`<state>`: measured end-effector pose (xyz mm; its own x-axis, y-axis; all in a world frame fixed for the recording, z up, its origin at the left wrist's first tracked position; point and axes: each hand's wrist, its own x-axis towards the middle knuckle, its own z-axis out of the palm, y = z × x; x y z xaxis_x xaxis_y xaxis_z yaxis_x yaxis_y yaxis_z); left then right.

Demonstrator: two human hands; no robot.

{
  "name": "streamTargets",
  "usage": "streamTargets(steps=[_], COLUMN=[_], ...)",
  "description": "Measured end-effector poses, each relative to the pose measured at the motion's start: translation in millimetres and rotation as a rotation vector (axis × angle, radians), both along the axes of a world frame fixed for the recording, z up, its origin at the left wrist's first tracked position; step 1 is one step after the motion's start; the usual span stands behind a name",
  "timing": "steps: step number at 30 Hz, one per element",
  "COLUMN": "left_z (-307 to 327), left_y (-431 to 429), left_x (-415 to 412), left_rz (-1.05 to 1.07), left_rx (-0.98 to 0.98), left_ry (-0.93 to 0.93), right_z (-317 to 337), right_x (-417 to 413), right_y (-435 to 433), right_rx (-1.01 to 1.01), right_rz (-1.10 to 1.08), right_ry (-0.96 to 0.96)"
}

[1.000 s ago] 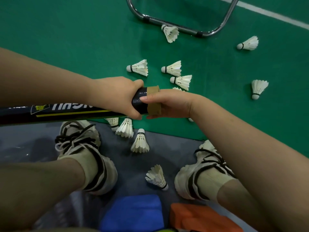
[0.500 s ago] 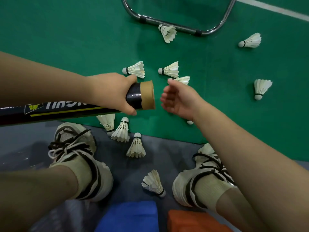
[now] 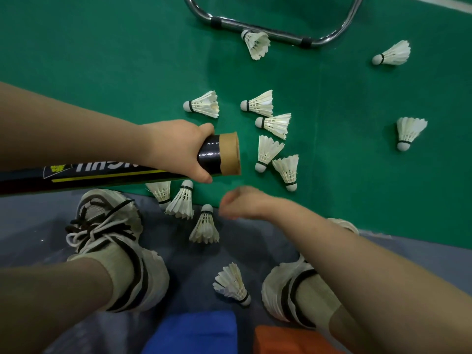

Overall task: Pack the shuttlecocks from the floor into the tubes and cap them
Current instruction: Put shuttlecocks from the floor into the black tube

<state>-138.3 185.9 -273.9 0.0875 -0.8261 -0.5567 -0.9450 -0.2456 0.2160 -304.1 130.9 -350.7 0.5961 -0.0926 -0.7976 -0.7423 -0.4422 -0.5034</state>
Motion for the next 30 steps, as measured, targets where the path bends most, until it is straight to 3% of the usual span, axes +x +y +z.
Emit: streamTargets(steps=[1,3,9,20,26,30], left_z=[-1,-2,-1,5,9,17], left_y=[-1,-2,-4,-2,-6,-18], left_x=[-1,-2,-8,-15,-10,2], left_rz=[0.001,0.003,-0.014,-0.036,-0.008,0.052], left_rx=[0.006,0.009,0.016,0.009,-0.031,-0.104], left_ry=[0.002,0.003,0.004,-0.014,-0.018,-0.023], right_z=[-6,-19,-36,-41,-38,-23], right_x=[-6,-16,-33,-47,-38,-23], right_y=[7,21,44,59,29,-27], right_rx=[-0.063,-0.031,0.155,0.047,0.047,0.000], right_rz=[0.206,0.390,0.456,0.657,0.383,-0.144], right_ry=[0.029,0.064,0.109,0.142,0.079,0.011])
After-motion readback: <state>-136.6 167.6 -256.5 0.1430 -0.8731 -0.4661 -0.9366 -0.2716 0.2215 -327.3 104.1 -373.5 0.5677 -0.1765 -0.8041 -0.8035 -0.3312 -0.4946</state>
